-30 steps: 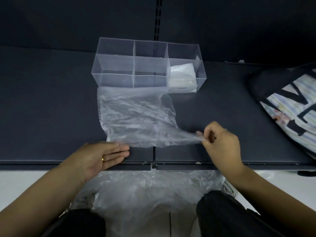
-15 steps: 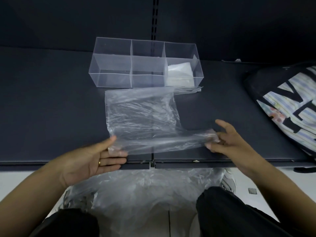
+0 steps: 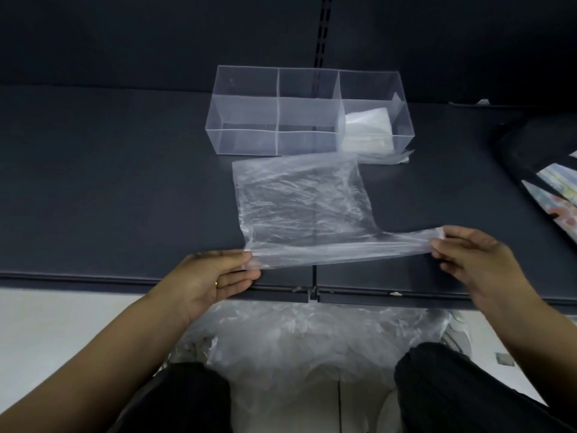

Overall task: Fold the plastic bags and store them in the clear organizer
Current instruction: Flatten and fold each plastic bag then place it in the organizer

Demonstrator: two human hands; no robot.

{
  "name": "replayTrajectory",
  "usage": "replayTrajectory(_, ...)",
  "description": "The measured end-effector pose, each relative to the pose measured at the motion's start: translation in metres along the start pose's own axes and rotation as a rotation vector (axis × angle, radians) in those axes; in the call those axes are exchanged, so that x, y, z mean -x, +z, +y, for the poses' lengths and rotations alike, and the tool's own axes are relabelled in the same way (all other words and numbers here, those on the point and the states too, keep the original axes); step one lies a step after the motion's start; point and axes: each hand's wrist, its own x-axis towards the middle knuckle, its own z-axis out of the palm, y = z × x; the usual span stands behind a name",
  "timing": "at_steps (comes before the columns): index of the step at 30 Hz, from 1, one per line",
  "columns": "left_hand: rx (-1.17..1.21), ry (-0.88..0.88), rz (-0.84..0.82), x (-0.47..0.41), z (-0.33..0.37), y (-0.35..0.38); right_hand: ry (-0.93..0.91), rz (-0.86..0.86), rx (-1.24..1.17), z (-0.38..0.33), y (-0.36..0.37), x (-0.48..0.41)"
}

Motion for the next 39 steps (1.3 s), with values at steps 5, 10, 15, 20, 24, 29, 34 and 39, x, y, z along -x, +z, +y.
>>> replayTrajectory(5,-0.035,0.050,0.006,0.002,-0.004,-0.005,0.003,0.117,0.003,0.001,-0.015,-0.002)
replayTrajectory(10,-0.225,0.058,-0.089,0.009,-0.003,0.004,-0.055,0.028,0.146,0.006,-0.018,0.000)
replayTrajectory(15,-0.355,0.073,0.012,0.006,-0.007,0.012,-0.080,0.029,0.234,0.009,-0.021,-0.003)
replayTrajectory(20,-0.259,0.040,0.045,0.006,-0.006,0.001,-0.148,0.085,0.429,0.016,-0.029,-0.002)
replayTrajectory(24,-0.238,0.057,0.047,0.009,-0.007,-0.006,-0.246,0.157,0.855,0.012,-0.023,0.005)
replayTrajectory(29,-0.446,0.228,0.108,0.013,-0.009,0.004,-0.819,0.181,1.046,-0.011,0.026,0.018)
replayTrajectory(34,-1.058,0.571,0.291,0.007,-0.015,0.025,-1.117,-0.396,1.189,-0.016,0.117,0.025)
replayTrajectory(39,-0.623,0.312,0.109,0.003,-0.015,0.010,-0.908,-0.382,1.459,0.011,0.126,-0.005)
